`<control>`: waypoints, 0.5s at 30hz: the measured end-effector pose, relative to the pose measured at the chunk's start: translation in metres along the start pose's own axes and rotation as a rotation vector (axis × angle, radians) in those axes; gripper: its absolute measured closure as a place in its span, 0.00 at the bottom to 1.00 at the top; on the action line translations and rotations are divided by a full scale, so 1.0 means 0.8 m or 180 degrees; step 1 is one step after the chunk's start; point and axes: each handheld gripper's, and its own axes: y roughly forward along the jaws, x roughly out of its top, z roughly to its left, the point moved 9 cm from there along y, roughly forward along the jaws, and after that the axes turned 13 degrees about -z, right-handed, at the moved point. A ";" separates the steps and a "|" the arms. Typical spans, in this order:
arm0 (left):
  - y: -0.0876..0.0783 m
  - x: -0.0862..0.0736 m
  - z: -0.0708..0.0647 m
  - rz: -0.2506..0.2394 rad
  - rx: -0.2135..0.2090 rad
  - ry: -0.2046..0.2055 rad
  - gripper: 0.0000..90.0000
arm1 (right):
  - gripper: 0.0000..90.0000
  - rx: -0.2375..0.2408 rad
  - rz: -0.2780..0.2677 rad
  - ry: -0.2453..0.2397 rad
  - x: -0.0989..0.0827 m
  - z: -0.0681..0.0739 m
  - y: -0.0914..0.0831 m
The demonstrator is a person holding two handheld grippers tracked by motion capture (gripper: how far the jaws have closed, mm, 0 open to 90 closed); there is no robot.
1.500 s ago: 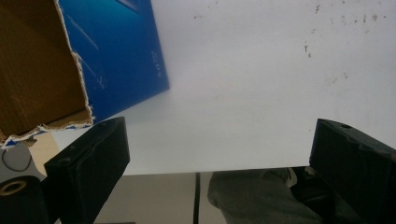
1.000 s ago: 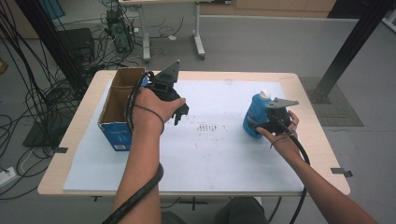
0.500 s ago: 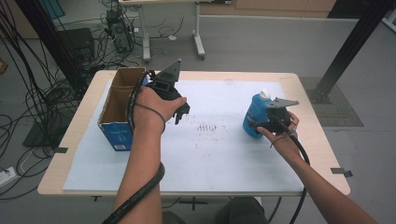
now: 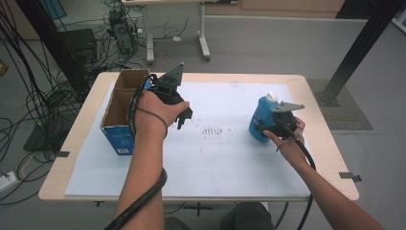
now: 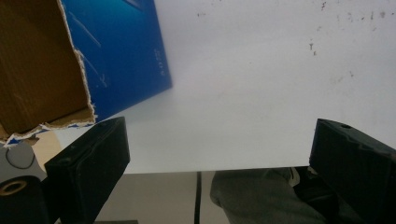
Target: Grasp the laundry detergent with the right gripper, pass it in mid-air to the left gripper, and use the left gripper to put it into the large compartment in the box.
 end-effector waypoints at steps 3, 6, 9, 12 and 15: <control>0.000 0.000 0.000 -0.0005 0.0006 0.0004 0.06 | 0.26 -0.0006 0.0002 -0.0014 -0.002 0.001 0.001; 0.001 0.000 0.000 0.0008 0.0006 0.0010 0.06 | 0.31 -0.0002 -0.0019 -0.0048 -0.001 0.002 0.002; 0.002 0.000 0.000 0.0012 0.0004 0.0006 0.06 | 0.36 -0.0006 -0.0025 -0.0079 0.000 0.002 0.003; 0.002 -0.001 -0.001 0.0024 0.0002 0.0013 0.06 | 0.39 -0.0007 -0.0010 -0.0072 -0.001 0.000 0.003; 0.003 0.000 -0.002 0.0020 0.0004 0.0011 0.06 | 0.39 -0.0008 -0.0008 -0.0040 -0.001 -0.001 0.002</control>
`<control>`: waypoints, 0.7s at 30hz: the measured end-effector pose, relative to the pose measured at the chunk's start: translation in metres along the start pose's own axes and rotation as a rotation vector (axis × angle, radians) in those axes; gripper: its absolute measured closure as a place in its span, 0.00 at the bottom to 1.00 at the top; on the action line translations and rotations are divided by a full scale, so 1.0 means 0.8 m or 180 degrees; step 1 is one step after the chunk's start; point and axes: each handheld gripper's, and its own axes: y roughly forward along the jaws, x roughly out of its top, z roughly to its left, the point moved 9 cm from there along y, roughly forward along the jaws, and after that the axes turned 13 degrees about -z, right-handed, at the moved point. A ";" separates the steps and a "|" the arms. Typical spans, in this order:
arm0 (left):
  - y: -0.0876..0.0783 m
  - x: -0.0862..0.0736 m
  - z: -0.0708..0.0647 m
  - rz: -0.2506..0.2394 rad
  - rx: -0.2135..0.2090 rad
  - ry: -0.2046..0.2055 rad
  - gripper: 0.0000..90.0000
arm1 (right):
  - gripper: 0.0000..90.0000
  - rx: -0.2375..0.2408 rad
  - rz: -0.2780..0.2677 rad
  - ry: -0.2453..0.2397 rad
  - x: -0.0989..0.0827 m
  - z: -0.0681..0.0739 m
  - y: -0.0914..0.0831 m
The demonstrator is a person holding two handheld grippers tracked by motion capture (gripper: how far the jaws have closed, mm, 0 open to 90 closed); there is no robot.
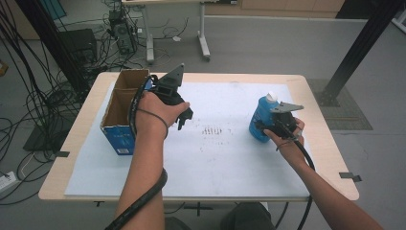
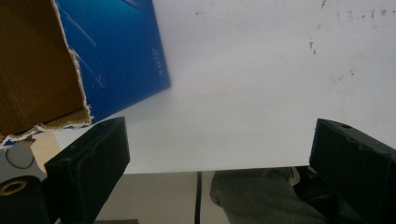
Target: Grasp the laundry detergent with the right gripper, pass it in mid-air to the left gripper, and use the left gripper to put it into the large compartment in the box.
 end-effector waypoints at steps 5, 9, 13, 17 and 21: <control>-0.002 0.002 -0.003 -0.0017 -0.0007 0.0017 0.06 | 0.42 0.0027 -0.0009 0.0021 0.001 0.001 0.001; -0.003 0.002 -0.004 -0.0017 0.0000 0.0022 0.06 | 0.43 0.0055 0.0013 0.0078 0.001 0.001 0.000; -0.003 0.001 -0.003 -0.0013 0.0000 0.0016 0.06 | 0.44 0.0061 0.0018 0.0094 0.001 0.001 0.000; -0.002 0.000 -0.001 -0.0013 0.0000 0.0006 0.06 | 0.45 0.0075 0.0030 0.0121 0.001 0.000 -0.001; -0.002 0.000 0.000 -0.0008 0.0004 0.0005 0.06 | 0.45 0.0084 0.0032 0.0128 0.001 0.000 -0.001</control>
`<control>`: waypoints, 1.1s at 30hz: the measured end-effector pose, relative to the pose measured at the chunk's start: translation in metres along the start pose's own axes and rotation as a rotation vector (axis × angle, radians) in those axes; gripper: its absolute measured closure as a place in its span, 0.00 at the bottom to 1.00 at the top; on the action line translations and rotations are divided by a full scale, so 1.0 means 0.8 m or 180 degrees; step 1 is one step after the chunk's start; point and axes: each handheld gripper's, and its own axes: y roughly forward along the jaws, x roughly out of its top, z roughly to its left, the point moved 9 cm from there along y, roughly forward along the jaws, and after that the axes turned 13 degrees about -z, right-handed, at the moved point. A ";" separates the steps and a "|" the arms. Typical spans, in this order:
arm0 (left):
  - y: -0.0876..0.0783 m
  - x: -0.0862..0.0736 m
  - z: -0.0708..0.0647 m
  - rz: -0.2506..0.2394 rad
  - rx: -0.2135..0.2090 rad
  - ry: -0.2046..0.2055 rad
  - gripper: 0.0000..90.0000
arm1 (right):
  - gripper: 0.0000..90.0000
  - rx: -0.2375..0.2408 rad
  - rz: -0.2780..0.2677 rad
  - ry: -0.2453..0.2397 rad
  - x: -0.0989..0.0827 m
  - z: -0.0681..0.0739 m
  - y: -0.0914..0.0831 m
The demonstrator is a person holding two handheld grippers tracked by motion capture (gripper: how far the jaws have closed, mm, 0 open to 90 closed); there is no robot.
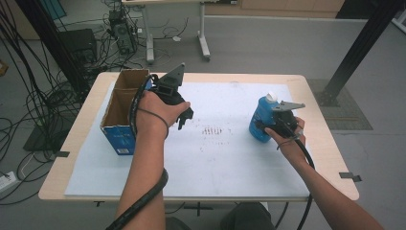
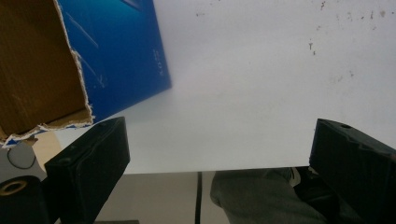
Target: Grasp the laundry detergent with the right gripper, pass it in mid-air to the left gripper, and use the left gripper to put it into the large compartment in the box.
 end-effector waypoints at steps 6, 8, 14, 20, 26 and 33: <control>-0.001 0.001 0.000 -0.0008 0.0002 0.0003 0.06 | 0.46 0.0020 0.0004 0.0044 0.000 0.000 0.000; -0.002 0.001 0.000 -0.0013 0.0005 0.0006 0.06 | 0.46 0.0023 0.0008 0.0063 0.001 0.000 -0.001; -0.004 0.000 0.002 -0.0017 0.0028 -0.0003 0.06 | 0.47 0.0026 0.0011 0.0068 0.001 -0.001 0.000; -0.006 0.000 0.003 -0.0015 0.0036 -0.0003 0.06 | 0.47 0.0036 0.0023 0.0084 0.001 -0.001 0.000; -0.005 0.000 0.001 -0.0015 0.0032 0.0010 0.06 | 0.47 0.0036 0.0015 0.0078 0.001 -0.001 -0.001; -0.004 -0.001 0.002 -0.0017 0.0033 0.0000 0.06 | 0.47 0.0038 0.0015 0.0072 0.001 -0.001 0.000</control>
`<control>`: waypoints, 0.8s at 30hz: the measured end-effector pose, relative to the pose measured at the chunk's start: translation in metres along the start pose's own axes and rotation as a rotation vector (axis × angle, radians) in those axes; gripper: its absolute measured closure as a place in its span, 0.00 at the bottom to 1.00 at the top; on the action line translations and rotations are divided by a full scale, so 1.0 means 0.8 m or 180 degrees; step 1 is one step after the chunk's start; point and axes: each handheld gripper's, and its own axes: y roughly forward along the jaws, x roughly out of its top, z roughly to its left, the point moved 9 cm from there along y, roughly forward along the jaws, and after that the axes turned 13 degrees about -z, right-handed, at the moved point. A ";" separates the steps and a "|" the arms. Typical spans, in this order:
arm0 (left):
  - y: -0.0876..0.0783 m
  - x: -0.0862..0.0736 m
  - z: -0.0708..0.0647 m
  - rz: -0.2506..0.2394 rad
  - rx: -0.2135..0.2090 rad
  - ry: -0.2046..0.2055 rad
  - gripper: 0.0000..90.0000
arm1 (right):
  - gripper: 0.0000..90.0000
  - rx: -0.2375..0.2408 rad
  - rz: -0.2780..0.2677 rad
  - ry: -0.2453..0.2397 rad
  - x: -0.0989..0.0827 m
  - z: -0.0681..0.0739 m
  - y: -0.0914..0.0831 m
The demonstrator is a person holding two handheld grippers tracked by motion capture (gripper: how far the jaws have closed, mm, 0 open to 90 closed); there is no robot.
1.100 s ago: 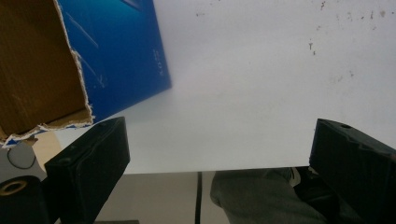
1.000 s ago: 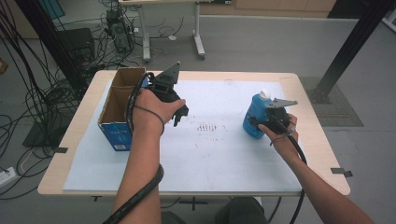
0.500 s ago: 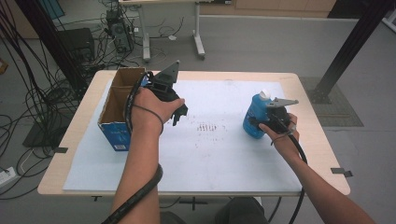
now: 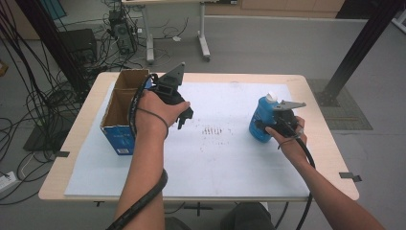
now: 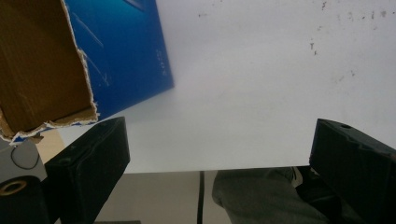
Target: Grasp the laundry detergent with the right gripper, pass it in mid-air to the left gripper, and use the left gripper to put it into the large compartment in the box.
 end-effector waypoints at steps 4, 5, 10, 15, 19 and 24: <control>0.001 -0.001 0.002 0.0004 0.0012 -0.0008 0.06 | 0.47 0.0003 -0.0003 -0.0005 0.000 0.000 0.000; 0.000 -0.001 0.002 0.0009 0.0010 -0.0003 0.06 | 0.47 0.0007 -0.0006 -0.0006 0.000 0.000 0.000; -0.001 -0.001 0.001 -0.0003 0.0009 0.0008 0.06 | 0.47 0.0012 -0.0016 -0.0009 0.000 0.000 0.000; -0.003 0.000 0.000 -0.0015 0.0007 0.0010 0.06 | 0.47 -0.0001 -0.0003 0.0003 0.000 0.000 0.000; -0.004 -0.001 0.001 -0.0013 0.0004 0.0020 0.06 | 0.47 -0.0001 0.0000 0.0001 0.000 0.000 0.000; -0.003 -0.003 0.002 -0.0009 0.0012 0.0012 0.06 | 0.47 0.0002 0.0001 0.0011 0.000 0.000 0.000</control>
